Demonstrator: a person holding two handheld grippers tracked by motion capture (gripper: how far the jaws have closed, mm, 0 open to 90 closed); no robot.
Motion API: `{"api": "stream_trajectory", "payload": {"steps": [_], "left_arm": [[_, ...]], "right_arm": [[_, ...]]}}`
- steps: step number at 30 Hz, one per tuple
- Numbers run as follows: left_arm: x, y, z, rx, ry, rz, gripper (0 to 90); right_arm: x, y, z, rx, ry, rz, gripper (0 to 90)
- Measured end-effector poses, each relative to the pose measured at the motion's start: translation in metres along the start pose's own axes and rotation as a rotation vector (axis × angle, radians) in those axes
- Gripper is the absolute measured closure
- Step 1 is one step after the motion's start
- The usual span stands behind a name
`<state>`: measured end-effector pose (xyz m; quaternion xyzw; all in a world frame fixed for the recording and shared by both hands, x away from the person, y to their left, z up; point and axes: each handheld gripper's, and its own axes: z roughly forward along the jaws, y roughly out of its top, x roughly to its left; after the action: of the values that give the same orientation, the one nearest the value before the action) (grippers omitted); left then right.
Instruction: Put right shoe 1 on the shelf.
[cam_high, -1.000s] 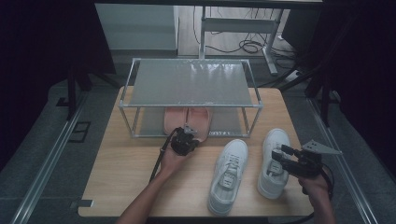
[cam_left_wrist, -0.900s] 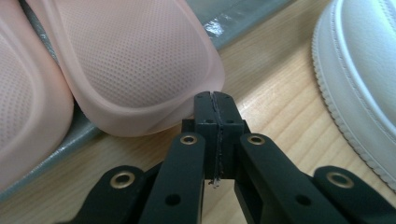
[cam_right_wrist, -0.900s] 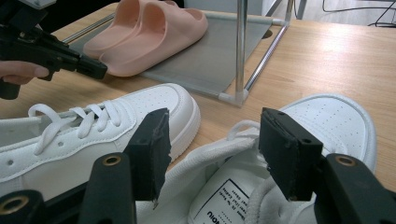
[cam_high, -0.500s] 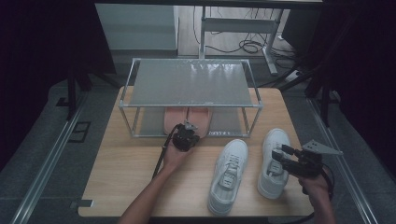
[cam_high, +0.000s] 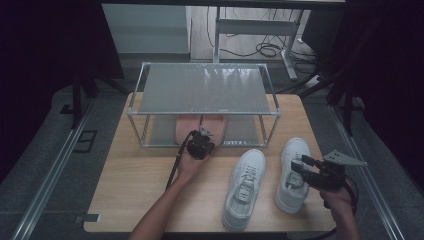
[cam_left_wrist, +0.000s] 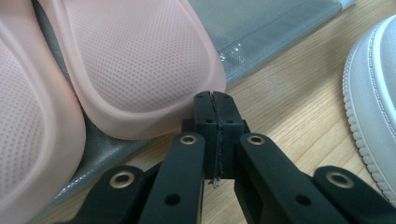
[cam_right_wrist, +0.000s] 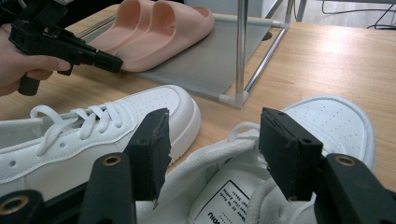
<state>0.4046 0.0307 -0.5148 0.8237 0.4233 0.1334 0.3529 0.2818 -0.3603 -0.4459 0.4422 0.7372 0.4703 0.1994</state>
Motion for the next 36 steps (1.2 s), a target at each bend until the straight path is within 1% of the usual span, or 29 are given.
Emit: {"api": "stream_trajectory", "payload": {"steps": [4,7,8,9,12,13,19,23,27,32,36], "left_arm": [[-0.002,-0.003,-0.005,-0.012,-0.007,0.001,90.0],[-0.005,-0.006,-0.013,-0.015,-0.003,0.025,89.7],[-0.006,-0.007,-0.015,-0.016,-0.006,0.023,89.7],[-0.007,-0.009,-0.019,-0.028,-0.012,0.021,89.6],[-0.007,-0.014,-0.028,-0.041,-0.023,0.026,89.7],[-0.007,-0.016,-0.031,-0.05,-0.029,0.016,89.7],[-0.008,-0.031,-0.054,-0.075,-0.069,0.01,88.5],[-0.008,-0.043,-0.068,-0.085,-0.078,0.019,88.4],[-0.004,-0.058,-0.084,-0.098,-0.096,0.003,88.3],[0.003,-0.078,-0.101,-0.102,-0.097,-0.025,87.9],[0.012,-0.095,-0.112,-0.096,-0.092,-0.061,87.1]], "right_arm": [[0.0,0.0,0.0,-0.003,0.0,0.001,43.8],[0.002,0.001,-0.001,0.0,0.002,-0.006,43.8],[0.002,0.001,-0.001,-0.004,0.004,-0.007,43.7],[0.003,0.001,-0.001,-0.004,0.005,-0.008,43.8],[0.003,0.002,-0.001,-0.004,0.006,-0.01,43.8],[0.004,0.002,-0.001,-0.004,0.005,-0.008,43.8],[0.006,0.002,-0.002,-0.004,0.006,-0.013,43.8],[0.011,0.004,-0.001,-0.001,0.013,-0.025,43.8],[0.016,0.004,0.001,0.006,0.022,-0.036,43.7],[0.02,0.003,0.002,0.012,0.028,-0.042,43.7],[0.021,0.003,0.001,0.009,0.031,-0.042,43.7]]}}
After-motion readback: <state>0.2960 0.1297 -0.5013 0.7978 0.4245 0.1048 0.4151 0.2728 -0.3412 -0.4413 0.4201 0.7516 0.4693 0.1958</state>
